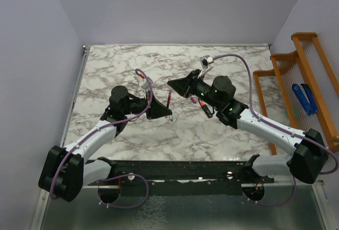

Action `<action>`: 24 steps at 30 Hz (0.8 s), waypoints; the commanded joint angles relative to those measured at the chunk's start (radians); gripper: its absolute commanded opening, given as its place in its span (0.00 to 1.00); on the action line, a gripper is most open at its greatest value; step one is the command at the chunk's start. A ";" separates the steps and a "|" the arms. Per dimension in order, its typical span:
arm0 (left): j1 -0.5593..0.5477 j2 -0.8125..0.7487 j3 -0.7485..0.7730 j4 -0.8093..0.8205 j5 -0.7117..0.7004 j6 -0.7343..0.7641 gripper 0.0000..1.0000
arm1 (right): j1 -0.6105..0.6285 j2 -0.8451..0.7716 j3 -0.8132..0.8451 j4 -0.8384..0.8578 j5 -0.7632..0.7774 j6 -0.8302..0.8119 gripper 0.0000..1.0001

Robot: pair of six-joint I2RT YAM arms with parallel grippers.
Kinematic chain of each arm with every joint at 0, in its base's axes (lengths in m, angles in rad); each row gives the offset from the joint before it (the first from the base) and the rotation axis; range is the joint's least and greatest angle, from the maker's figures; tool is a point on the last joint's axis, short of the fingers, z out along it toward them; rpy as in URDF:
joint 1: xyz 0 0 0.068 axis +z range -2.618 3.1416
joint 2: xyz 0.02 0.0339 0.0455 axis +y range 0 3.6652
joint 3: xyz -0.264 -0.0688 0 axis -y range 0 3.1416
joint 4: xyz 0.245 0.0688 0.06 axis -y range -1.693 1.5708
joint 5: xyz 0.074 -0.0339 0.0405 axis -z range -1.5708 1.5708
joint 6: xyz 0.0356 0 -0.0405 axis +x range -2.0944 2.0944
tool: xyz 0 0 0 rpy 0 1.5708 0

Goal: Insert the pens into the pen caps

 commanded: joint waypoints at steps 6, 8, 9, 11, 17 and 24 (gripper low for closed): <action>0.012 -0.030 0.007 0.031 0.010 0.005 0.00 | 0.019 -0.033 -0.008 -0.016 0.014 -0.011 0.02; 0.016 -0.034 0.009 0.031 0.008 0.006 0.00 | 0.020 -0.040 -0.017 -0.016 0.016 -0.013 0.02; 0.018 -0.036 0.010 0.031 0.009 0.005 0.00 | 0.021 -0.044 -0.022 -0.017 0.019 -0.014 0.02; 0.020 -0.036 0.012 0.031 0.011 0.003 0.00 | 0.022 -0.046 -0.023 -0.020 0.021 -0.017 0.02; 0.025 -0.047 0.009 0.031 0.008 0.002 0.00 | 0.021 -0.046 -0.021 -0.023 0.014 -0.017 0.02; 0.041 -0.045 0.025 0.031 0.008 0.005 0.00 | 0.025 -0.046 -0.028 -0.023 0.008 -0.009 0.02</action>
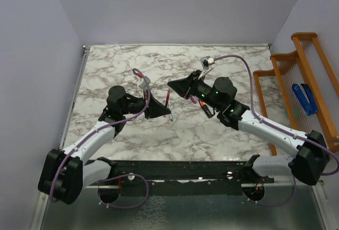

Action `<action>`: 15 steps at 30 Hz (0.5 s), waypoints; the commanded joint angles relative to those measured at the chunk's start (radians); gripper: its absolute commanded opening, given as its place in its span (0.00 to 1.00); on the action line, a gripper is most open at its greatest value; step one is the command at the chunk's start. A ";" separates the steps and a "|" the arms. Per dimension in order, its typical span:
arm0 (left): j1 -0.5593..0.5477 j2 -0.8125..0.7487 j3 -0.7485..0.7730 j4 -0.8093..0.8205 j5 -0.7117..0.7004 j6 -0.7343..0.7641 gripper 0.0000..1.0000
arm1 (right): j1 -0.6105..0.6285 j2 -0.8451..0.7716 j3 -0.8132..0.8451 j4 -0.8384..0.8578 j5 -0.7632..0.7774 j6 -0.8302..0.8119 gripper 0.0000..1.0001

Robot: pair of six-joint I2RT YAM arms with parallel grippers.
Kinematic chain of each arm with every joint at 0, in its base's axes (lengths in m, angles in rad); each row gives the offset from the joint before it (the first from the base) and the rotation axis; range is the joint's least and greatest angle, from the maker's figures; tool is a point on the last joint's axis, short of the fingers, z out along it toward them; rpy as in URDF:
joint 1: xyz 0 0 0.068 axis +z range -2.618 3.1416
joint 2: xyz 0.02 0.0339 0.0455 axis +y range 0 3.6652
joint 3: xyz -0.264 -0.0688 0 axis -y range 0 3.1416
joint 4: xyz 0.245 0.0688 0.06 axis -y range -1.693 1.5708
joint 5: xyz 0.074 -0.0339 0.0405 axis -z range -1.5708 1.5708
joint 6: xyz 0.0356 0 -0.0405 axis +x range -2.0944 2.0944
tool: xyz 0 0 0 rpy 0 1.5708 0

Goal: Insert the pens into the pen caps

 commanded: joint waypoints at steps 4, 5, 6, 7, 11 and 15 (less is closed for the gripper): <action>0.029 -0.014 0.047 0.029 0.008 0.008 0.00 | 0.019 -0.027 -0.036 -0.010 0.010 -0.002 0.02; 0.032 -0.011 0.053 0.029 0.008 0.008 0.00 | 0.022 -0.028 -0.039 -0.008 0.012 0.001 0.02; 0.035 -0.008 0.058 0.029 0.006 0.009 0.00 | 0.025 -0.031 -0.042 -0.007 0.014 0.002 0.01; 0.039 -0.005 0.063 0.029 0.002 0.010 0.00 | 0.029 -0.031 -0.044 -0.006 0.016 0.003 0.02; 0.057 0.010 0.078 0.029 -0.019 0.013 0.00 | 0.049 -0.034 -0.046 -0.015 0.028 -0.003 0.01; 0.073 0.023 0.104 0.029 -0.032 0.023 0.00 | 0.073 -0.037 -0.047 -0.025 0.040 -0.010 0.02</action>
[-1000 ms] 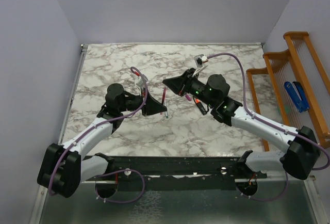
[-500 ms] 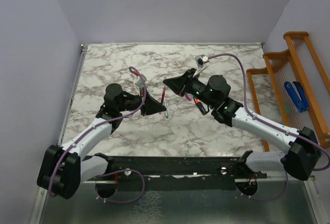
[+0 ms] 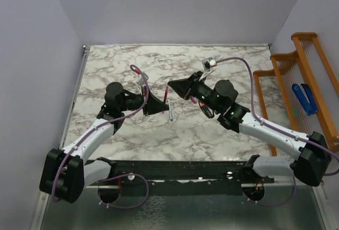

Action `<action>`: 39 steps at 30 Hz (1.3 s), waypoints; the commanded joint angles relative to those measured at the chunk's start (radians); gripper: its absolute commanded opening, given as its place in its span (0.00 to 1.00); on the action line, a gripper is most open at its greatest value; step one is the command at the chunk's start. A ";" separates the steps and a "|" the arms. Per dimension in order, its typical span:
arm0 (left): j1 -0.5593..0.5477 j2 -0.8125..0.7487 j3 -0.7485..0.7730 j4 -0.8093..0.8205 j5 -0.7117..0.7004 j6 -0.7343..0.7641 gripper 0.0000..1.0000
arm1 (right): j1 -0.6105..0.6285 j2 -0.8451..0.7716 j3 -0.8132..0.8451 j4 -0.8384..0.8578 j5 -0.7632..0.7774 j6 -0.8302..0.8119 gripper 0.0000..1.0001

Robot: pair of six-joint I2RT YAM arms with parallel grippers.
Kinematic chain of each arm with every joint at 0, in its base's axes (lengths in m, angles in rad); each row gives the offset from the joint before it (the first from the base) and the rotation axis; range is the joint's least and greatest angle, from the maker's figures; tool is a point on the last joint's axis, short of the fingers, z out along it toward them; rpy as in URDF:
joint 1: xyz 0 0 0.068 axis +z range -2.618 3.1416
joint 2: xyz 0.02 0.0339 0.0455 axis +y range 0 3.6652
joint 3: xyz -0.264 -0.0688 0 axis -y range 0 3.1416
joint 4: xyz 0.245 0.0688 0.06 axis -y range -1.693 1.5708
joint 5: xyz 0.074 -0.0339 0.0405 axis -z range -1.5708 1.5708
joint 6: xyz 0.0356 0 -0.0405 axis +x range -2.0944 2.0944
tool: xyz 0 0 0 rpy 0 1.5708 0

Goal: Insert the pens into the pen caps

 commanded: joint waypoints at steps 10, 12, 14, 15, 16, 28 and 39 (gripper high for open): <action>0.063 0.091 0.155 0.047 -0.004 0.030 0.00 | 0.086 -0.020 -0.030 -0.075 0.006 -0.025 0.02; 0.063 0.093 0.154 0.047 -0.004 0.035 0.00 | 0.088 -0.022 -0.032 -0.077 0.009 -0.025 0.02; 0.063 0.091 0.147 0.048 -0.008 0.039 0.00 | 0.088 -0.023 -0.034 -0.078 0.013 -0.027 0.02; 0.063 0.093 0.143 0.047 -0.012 0.041 0.00 | 0.088 -0.025 -0.036 -0.078 0.015 -0.028 0.02; 0.065 0.094 0.138 0.047 -0.014 0.042 0.00 | 0.088 -0.026 -0.038 -0.077 0.019 -0.029 0.02; 0.248 0.097 0.079 -0.081 -0.236 0.055 0.00 | 0.082 -0.038 -0.025 -0.208 0.264 -0.091 0.39; 0.309 0.084 0.086 -0.197 -0.299 0.111 0.00 | -0.048 0.538 0.548 -0.802 0.110 -0.383 0.43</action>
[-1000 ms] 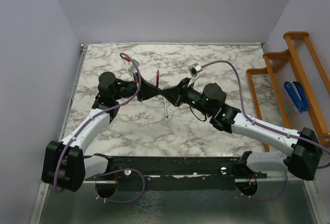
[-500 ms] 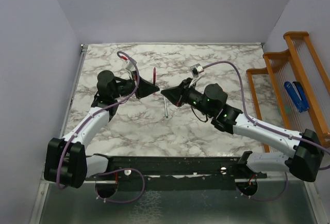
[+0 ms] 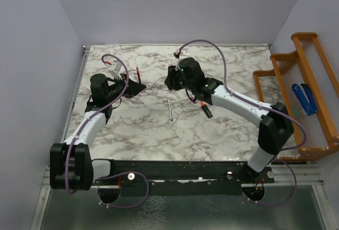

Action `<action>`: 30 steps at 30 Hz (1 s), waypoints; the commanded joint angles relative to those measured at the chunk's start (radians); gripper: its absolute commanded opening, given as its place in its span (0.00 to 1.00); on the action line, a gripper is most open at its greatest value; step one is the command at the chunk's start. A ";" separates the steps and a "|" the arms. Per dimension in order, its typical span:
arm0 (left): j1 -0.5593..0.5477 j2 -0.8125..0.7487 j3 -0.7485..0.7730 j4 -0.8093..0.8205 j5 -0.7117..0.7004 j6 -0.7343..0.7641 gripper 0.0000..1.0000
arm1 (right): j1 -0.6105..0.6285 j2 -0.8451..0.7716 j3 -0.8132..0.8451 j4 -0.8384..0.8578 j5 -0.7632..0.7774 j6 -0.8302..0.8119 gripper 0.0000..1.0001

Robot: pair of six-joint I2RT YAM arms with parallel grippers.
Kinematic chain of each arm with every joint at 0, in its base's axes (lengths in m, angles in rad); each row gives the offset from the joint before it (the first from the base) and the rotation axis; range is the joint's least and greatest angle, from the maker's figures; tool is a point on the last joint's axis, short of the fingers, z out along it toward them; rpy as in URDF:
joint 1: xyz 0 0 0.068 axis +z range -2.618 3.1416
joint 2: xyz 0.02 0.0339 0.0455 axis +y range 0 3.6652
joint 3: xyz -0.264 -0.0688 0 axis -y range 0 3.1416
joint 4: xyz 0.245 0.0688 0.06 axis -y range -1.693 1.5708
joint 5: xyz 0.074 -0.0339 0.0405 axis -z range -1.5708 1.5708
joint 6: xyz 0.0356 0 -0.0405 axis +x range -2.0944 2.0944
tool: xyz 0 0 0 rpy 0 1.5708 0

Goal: Insert the pens into the pen caps

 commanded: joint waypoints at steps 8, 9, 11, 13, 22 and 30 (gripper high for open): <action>0.004 -0.042 0.030 -0.130 -0.054 0.095 0.00 | -0.029 0.356 0.280 -0.381 -0.047 -0.247 0.44; 0.003 -0.040 0.032 -0.130 -0.049 0.095 0.00 | -0.039 0.368 0.281 -0.381 -0.047 -0.247 0.44; 0.004 -0.034 0.038 -0.130 -0.039 0.095 0.00 | -0.066 0.389 0.279 -0.381 -0.060 -0.233 0.44; 0.004 -0.028 0.040 -0.131 -0.032 0.095 0.00 | -0.096 0.400 0.264 -0.363 -0.078 -0.218 0.43; 0.003 -0.006 0.054 -0.133 -0.017 0.099 0.00 | -0.147 0.476 0.277 -0.325 -0.158 -0.227 0.42; 0.004 0.011 0.061 -0.137 -0.012 0.104 0.00 | -0.149 0.515 0.281 -0.299 -0.212 -0.234 0.40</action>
